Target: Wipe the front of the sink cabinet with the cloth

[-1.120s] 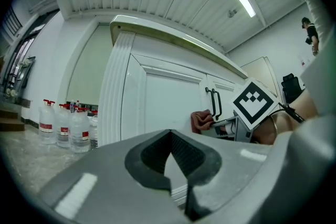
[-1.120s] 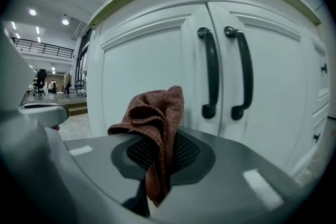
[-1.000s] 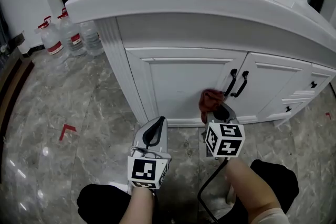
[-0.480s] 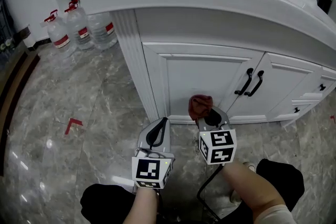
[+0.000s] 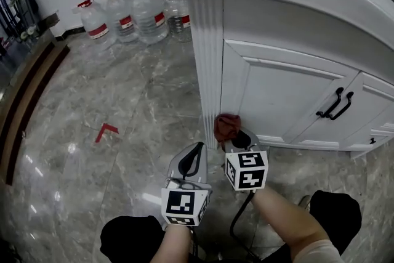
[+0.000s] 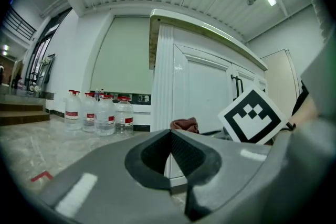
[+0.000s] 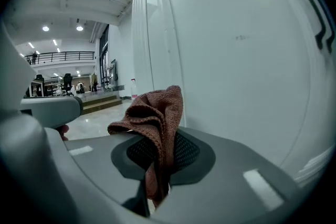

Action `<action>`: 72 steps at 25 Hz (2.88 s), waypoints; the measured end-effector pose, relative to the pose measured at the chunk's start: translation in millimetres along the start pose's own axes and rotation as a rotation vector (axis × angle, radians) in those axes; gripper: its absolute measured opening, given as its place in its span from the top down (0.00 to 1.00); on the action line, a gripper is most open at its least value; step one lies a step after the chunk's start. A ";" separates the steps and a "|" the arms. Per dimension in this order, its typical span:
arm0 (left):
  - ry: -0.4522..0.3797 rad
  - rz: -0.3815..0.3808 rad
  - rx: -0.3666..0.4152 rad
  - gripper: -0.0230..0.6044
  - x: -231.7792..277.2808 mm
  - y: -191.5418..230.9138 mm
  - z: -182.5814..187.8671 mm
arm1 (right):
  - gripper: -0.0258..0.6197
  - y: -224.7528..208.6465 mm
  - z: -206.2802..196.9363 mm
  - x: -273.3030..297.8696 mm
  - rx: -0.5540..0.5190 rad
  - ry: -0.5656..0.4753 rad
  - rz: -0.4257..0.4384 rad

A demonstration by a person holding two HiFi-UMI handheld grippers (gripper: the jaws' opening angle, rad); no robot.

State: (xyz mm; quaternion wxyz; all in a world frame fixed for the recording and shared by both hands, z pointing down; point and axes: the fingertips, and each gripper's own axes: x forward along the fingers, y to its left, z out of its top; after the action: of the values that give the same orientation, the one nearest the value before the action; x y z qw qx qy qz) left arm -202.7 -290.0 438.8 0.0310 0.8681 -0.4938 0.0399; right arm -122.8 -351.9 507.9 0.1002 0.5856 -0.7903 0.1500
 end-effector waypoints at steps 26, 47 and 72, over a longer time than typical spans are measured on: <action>0.017 -0.137 0.041 0.96 37.3 -73.0 -11.1 | 0.83 -116.4 -11.2 -53.8 0.095 -0.009 -0.178; 0.008 -0.175 0.013 0.96 71.2 -108.9 -21.2 | 0.84 -197.9 -41.3 -111.3 0.086 0.029 -0.354; 0.120 0.078 0.041 0.96 -29.9 53.1 -56.6 | 0.84 -12.1 -85.3 40.7 0.176 0.089 -0.046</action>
State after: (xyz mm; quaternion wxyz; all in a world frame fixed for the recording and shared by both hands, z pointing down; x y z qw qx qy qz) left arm -265.8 -286.3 492.8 0.0412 0.8446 -0.5237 0.1033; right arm -124.7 -361.4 602.7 0.0869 0.6028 -0.7552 0.2425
